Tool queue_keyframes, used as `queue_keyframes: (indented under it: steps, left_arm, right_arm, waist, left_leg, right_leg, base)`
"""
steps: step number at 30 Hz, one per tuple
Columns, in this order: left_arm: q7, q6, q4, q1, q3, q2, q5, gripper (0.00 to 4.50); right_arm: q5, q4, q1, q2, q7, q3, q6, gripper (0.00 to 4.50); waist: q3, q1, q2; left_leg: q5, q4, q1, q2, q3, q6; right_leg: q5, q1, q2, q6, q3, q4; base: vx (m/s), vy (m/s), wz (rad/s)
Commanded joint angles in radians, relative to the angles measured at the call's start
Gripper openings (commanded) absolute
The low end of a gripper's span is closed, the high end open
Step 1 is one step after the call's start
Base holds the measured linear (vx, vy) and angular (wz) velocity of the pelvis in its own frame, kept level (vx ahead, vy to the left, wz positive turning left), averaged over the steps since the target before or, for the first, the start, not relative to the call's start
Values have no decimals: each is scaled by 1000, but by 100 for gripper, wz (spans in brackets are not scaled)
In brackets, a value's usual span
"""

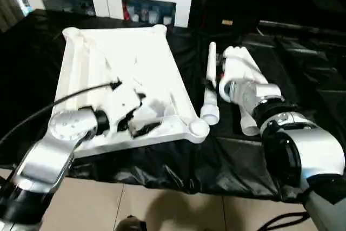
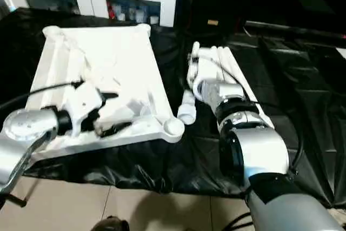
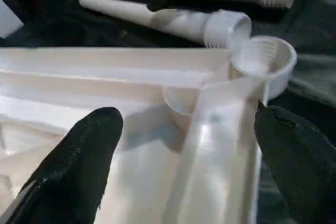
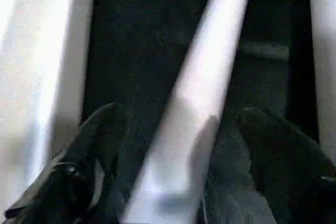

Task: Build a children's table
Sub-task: Pick table leg

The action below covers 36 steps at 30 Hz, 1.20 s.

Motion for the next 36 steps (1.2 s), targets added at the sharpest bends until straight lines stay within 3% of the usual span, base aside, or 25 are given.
queue_keyframes:
  steps: [1, 3, 5, 8, 9, 14, 21, 29, 30, 32, 34, 36]
  left_arm:
    - [-13, 27, -47, 7, 4, 9, -16, 450]
    - [-12, 40, -60, 10, 5, 12, -20, 450]
    - [-6, 64, -81, 11, 6, 14, -28, 450]
    - [-2, 72, -88, 10, 9, 13, -30, 450]
    - [0, 76, -92, 11, 13, 14, -31, 450]
    - [4, 88, -98, 10, 15, 14, -35, 450]
    - [-6, 105, -94, -3, 5, 16, -47, 450]
    - [-3, 101, -64, -30, -8, 8, -41, 450]
    - [8, 97, -50, -37, -5, -1, -39, 450]
    - [58, 87, -3, -64, 10, -50, -37, 450]
    - [105, 74, 38, -93, 23, -102, -39, 450]
    - [142, 59, 73, -118, 37, -147, -46, 450]
  right_arm:
    - [-12, 17, -15, -5, -19, 6, 57, 376]
    - [-17, 21, -15, -5, -26, 5, 64, 376]
    - [-8, 25, -11, -7, -36, -12, 71, 376]
    - [-1, 24, -11, -8, -33, -21, 80, 376]
    - [4, 24, -9, -8, -30, -28, 90, 350]
    - [17, 25, -5, -9, -12, -50, 117, 313]
    - [12, 29, 16, -14, -10, -59, 129, 255]
    - [28, 28, 35, -23, -29, -97, 124, 193]
    - [34, 27, 34, -24, -26, -105, 121, 189]
    - [52, 21, 27, -33, -8, -121, 115, 185]
    - [72, 15, 21, -43, 10, -141, 111, 184]
    - [93, 8, 17, -52, 27, -161, 105, 172]
  waist:
    - [-77, -5, 5]
    - [-79, -4, 6]
    - [-78, -6, -4]
    - [-77, -6, 0]
    - [-78, -7, -4]
    - [-77, -12, -11]
    - [-78, -11, -12]
    - [-78, -8, -10]
    - [-78, -7, -2]
    - [-78, -8, 4]
    - [-80, -5, -1]
    - [-82, -3, 8]
  left_leg:
    - [-117, -73, 36, 88, -37, -53]
    - [-105, -72, 36, 89, -37, -55]
    - [-98, -72, 36, 89, -36, -54]
    - [-104, -72, 37, 89, -36, -61]
    - [-103, -72, 38, 89, -36, -65]
    - [-122, -74, 38, 89, -37, -81]
    - [-105, -72, 37, 88, -37, -73]
    - [-129, -74, 39, 88, -38, -83]
    - [-130, -73, 38, 88, -40, -85]
    - [-153, -74, 43, 87, -38, -100]
    - [-154, -75, 40, 88, -40, -101]
    - [-161, -73, 43, 88, -41, -103]
  right_leg:
    - [-25, 36, -107, -218, 63, -59]
    - [-5, 37, -108, -218, 63, -56]
    - [3, 37, -107, -216, 62, -55]
    - [-4, 36, -106, -208, 63, -56]
    - [2, 36, -104, -206, 62, -54]
    - [1, 37, -106, -202, 62, -55]
    - [10, 38, -107, -210, 62, -55]
    - [-7, 39, -108, -206, 62, -56]
    - [-5, 39, -108, -206, 61, -55]
    - [1, 35, -103, -207, 62, -58]
    - [12, 41, -107, -212, 62, -57]
    - [30, 41, -106, -214, 61, -57]
  base:
    - [0, 0, 0]
    - [0, 0, 0]
    - [0, 0, 0]
    - [0, 0, 0]
    - [0, 0, 0]
    - [0, 0, 0]
    - [0, 0, 0]
    - [0, 0, 0]
    - [0, 0, 0]
    - [0, 0, 0]
    - [0, 0, 0]
    - [0, 0, 0]
